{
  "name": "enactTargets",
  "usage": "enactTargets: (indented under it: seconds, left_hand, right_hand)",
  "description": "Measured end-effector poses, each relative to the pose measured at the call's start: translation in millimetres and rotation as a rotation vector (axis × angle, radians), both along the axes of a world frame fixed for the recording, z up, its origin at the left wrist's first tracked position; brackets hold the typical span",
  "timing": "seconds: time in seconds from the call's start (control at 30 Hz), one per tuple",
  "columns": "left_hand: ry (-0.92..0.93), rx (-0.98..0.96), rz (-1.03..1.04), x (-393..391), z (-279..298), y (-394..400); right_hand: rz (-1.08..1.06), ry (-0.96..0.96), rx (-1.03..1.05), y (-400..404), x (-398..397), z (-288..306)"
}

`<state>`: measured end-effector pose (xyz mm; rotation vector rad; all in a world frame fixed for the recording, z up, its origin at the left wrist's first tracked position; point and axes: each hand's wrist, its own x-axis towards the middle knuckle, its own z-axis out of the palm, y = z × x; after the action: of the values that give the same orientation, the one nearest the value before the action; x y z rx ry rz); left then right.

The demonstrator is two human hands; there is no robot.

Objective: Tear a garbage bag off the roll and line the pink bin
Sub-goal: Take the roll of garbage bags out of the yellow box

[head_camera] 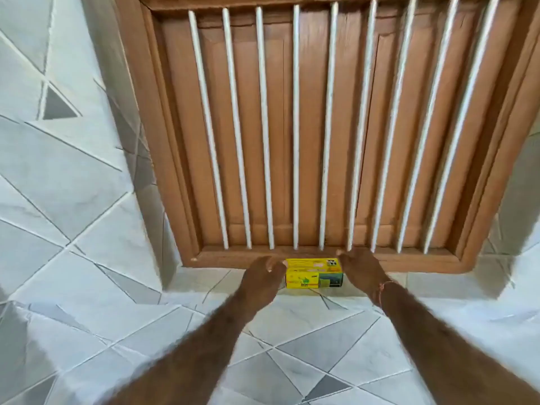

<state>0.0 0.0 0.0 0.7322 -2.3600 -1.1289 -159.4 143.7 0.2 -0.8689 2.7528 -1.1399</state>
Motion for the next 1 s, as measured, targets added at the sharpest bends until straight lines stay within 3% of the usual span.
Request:
enactTargets:
  seconds: [0.17, 0.27, 0.4, 0.5, 0.67, 0.83, 1.0]
  left_hand:
    - [-0.007, 0.222, 0.006, -48, -48, -22]
    - [0.041, 0.188, 0.004, -53, -53, -21]
    - [0.319, 0.178, 0.082, -31, -31, -17]
    - [0.537, 0.370, 0.199, -7, -7, -20]
    - [0.585, 0.715, 0.093, 34, 11, -38]
    - [0.532, 0.465, 0.086, 53, 27, -24]
    - [0.531, 0.100, 0.094, 63, 53, -3]
  right_hand:
    - [-0.013, -0.240, -0.052, -19, -17, -30]
    - [-0.116, -0.323, -0.284, -28, -16, -43]
    - [-0.165, -0.453, -0.662, -37, 17, -47]
    - [-0.048, -0.631, -1.006, -39, 57, -30]
    - [0.017, -0.572, -1.152, -42, 110, -13]
    - [-0.248, -0.622, -1.352, -55, 144, -4]
    - [-0.286, -0.796, -1.460, -58, 147, 1]
